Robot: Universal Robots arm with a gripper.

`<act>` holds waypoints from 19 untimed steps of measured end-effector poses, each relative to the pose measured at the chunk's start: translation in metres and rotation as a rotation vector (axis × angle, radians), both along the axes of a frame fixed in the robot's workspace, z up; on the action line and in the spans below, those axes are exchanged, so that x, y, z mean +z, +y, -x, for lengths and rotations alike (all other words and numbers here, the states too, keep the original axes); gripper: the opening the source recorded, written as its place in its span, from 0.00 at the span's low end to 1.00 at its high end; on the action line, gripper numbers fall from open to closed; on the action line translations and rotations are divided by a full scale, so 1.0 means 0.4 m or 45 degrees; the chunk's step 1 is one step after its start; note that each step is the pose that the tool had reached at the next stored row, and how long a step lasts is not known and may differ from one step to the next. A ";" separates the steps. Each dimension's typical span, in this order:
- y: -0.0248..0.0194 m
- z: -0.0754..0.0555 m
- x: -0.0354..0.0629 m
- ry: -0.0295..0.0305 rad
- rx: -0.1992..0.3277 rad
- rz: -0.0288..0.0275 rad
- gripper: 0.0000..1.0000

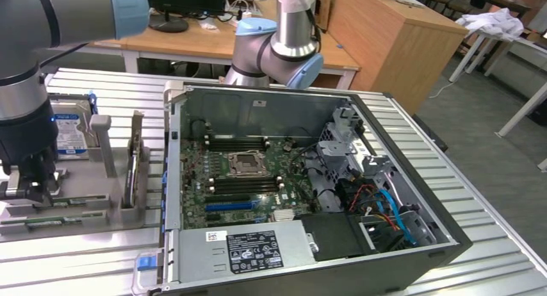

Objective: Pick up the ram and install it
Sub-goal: 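Pick up the ram and move it above insertion slot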

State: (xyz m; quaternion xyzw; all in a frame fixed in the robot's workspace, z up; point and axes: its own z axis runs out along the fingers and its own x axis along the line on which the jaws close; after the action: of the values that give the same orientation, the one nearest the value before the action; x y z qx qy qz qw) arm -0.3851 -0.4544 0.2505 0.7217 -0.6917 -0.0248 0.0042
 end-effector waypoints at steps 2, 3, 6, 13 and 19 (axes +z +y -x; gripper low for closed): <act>0.000 0.000 -0.005 -0.0007 0.000 0.0000 0.36; 0.000 0.000 -0.007 -0.0009 0.000 0.0000 0.36; 0.000 0.000 -0.014 -0.0013 0.000 0.0001 0.36; 0.000 0.000 -0.027 -0.0016 0.000 0.0000 0.36; 0.000 0.000 -0.036 -0.0013 0.000 0.0003 0.36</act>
State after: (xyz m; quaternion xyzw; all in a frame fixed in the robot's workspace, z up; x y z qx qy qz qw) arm -0.3851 -0.4544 0.2363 0.7218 -0.6917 -0.0243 0.0040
